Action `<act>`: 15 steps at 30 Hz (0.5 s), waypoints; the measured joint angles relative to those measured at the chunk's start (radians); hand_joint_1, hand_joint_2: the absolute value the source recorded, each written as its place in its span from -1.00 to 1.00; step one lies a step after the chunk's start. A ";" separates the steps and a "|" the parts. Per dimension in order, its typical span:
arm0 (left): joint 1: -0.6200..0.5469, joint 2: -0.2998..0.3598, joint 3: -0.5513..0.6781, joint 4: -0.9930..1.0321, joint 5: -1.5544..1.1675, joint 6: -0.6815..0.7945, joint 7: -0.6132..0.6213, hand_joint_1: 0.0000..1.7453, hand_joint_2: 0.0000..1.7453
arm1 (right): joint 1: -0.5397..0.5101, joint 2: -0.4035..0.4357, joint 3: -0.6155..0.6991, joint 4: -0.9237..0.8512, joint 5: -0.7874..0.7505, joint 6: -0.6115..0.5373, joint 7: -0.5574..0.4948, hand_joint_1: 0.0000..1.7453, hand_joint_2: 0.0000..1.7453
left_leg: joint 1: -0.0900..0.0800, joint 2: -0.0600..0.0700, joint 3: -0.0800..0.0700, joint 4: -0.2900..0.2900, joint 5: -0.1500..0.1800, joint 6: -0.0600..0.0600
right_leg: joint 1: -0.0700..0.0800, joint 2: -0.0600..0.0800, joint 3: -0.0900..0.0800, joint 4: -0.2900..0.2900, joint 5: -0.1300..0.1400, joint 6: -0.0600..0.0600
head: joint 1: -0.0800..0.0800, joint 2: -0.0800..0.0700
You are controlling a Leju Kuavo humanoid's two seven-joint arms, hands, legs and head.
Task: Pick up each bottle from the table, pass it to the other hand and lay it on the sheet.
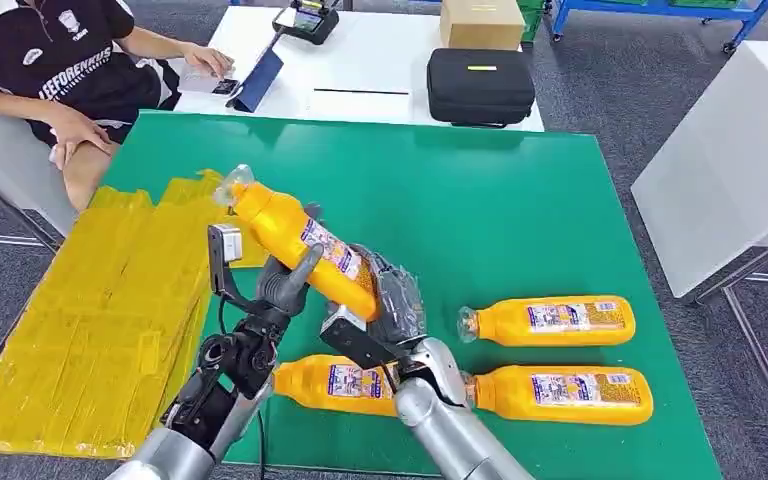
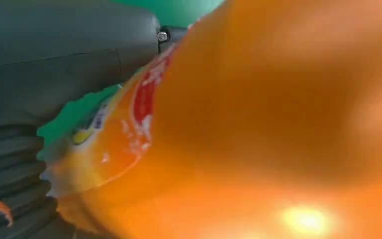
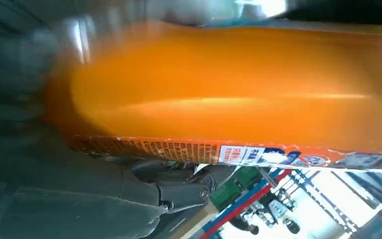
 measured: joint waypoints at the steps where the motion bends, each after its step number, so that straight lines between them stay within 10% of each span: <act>1: 0.000 0.000 0.002 0.003 0.000 0.000 -0.002 -1.00 1.00 | -0.002 0.000 0.005 0.003 -0.002 0.006 0.000 1.00 1.00 | 0.000 0.000 0.000 0.000 0.000 0.000 | 0.000 0.000 0.000 0.000 0.000 0.000 | 0.000 0.000; 10: 0.003 0.000 0.011 0.020 0.007 -0.002 -0.009 -1.00 1.00 | -0.010 0.000 0.025 0.019 -0.021 0.034 -0.017 1.00 1.00 | 0.000 0.000 0.000 0.000 0.000 0.000 | 0.000 0.000 0.000 0.000 0.000 0.000 | 0.000 0.000; 11: 0.003 0.000 0.011 0.021 0.008 -0.002 -0.010 -0.66 1.00 | -0.010 0.000 0.025 0.019 -0.027 0.037 -0.020 1.00 1.00 | 0.000 0.000 0.000 0.000 0.000 0.000 | 0.000 0.000 0.000 0.000 0.000 0.000 | 0.000 0.000; 12: 0.004 0.000 0.011 0.021 0.009 0.000 -0.011 0.98 1.00 | -0.010 0.000 0.025 0.019 -0.031 0.040 -0.021 1.00 1.00 | 0.000 0.000 0.000 0.000 0.000 0.000 | 0.000 0.000 0.000 0.000 0.000 0.000 | 0.000 0.000; 15: 0.003 0.000 0.011 0.025 0.009 0.013 -0.016 1.00 1.00 | -0.010 -0.002 0.026 0.020 -0.039 0.043 -0.024 1.00 1.00 | 0.000 0.000 0.000 0.000 0.000 0.000 | 0.000 0.000 0.000 0.000 0.000 0.000 | 0.000 0.000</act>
